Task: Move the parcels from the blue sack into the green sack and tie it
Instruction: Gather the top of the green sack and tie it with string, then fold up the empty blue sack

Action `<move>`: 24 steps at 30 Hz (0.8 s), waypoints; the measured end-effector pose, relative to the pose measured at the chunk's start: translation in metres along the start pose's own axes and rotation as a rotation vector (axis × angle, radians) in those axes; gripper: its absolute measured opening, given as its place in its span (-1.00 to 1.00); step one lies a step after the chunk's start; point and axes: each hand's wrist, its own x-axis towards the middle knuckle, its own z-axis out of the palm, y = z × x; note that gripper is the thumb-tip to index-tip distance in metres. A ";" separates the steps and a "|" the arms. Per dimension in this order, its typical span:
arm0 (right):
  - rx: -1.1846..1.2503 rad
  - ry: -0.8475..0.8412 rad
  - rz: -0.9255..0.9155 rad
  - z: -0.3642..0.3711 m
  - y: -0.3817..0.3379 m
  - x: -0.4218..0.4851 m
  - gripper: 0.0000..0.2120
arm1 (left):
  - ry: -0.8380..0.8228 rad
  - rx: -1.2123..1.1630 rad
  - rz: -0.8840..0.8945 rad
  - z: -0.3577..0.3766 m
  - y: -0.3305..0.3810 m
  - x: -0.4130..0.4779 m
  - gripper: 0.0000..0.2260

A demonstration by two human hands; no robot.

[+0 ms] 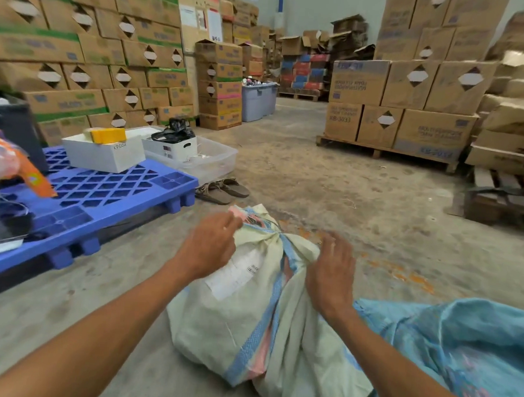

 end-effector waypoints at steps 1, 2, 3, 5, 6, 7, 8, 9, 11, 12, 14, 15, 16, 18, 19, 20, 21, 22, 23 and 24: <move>0.015 -0.005 -0.183 0.000 -0.003 -0.002 -0.38 | -0.050 0.014 0.123 0.002 0.006 -0.004 -0.76; 0.036 -0.055 -0.333 0.002 -0.007 -0.006 -0.43 | -0.117 0.027 0.196 0.006 0.010 -0.008 -0.73; 0.047 -0.139 -0.429 0.005 -0.011 -0.011 -0.46 | -0.194 0.048 0.225 0.013 0.011 -0.012 -0.66; 0.032 -0.352 -0.474 0.011 -0.018 -0.023 -0.40 | -0.355 0.072 0.213 0.028 0.010 -0.020 -0.49; -0.001 -0.446 -0.443 0.017 -0.019 -0.027 -0.34 | -0.459 0.058 0.201 0.035 0.008 -0.021 -0.44; -0.058 -0.534 -0.397 0.023 -0.019 -0.031 -0.27 | -0.561 0.032 0.188 0.042 0.006 -0.022 -0.41; -0.122 -0.598 -0.351 0.028 -0.017 -0.033 -0.18 | -0.644 0.017 0.172 0.050 0.003 -0.019 -0.38; -0.176 -0.646 -0.301 0.033 -0.013 -0.034 -0.10 | -0.700 0.023 0.161 0.058 -0.001 -0.016 -0.35; -0.213 -0.710 -0.187 0.037 0.001 -0.033 -0.07 | -0.768 0.022 0.117 0.073 -0.010 -0.008 -0.22; -0.212 -0.739 -0.140 0.042 0.012 -0.032 -0.07 | -0.783 0.000 0.072 0.082 -0.016 -0.005 -0.12; -0.206 -0.787 -0.086 0.047 0.036 -0.032 -0.03 | -0.802 -0.031 0.015 0.100 -0.025 -0.002 -0.02; -0.199 -0.807 -0.076 0.048 0.045 -0.031 -0.02 | -0.825 -0.041 -0.004 0.108 -0.027 -0.002 -0.03; -0.179 -0.824 -0.064 0.052 0.053 -0.031 -0.01 | -0.861 -0.067 -0.030 0.120 -0.029 -0.004 -0.06; -0.135 -0.832 -0.055 0.057 0.060 -0.030 -0.01 | -0.904 -0.140 -0.098 0.136 -0.030 -0.006 -0.10; -0.123 -0.837 -0.054 0.061 0.061 -0.030 0.00 | -0.906 -0.183 -0.136 0.146 -0.031 -0.008 -0.09; -0.114 -0.828 -0.056 0.064 0.062 -0.030 0.01 | -0.894 -0.216 -0.174 0.151 -0.031 -0.008 -0.07; -0.106 -0.819 -0.057 0.067 0.062 -0.030 0.03 | -0.890 -0.234 -0.204 0.152 -0.031 -0.007 -0.06; -0.103 -0.814 -0.052 0.069 0.065 -0.031 0.04 | -0.899 -0.243 -0.223 0.154 -0.029 -0.004 -0.06; -0.099 -0.818 -0.048 0.070 0.064 -0.031 0.05 | -0.919 -0.241 -0.234 0.151 -0.028 -0.001 -0.06; -0.094 -0.823 -0.045 0.070 0.062 -0.031 0.05 | -0.943 -0.227 -0.237 0.147 -0.026 0.002 -0.07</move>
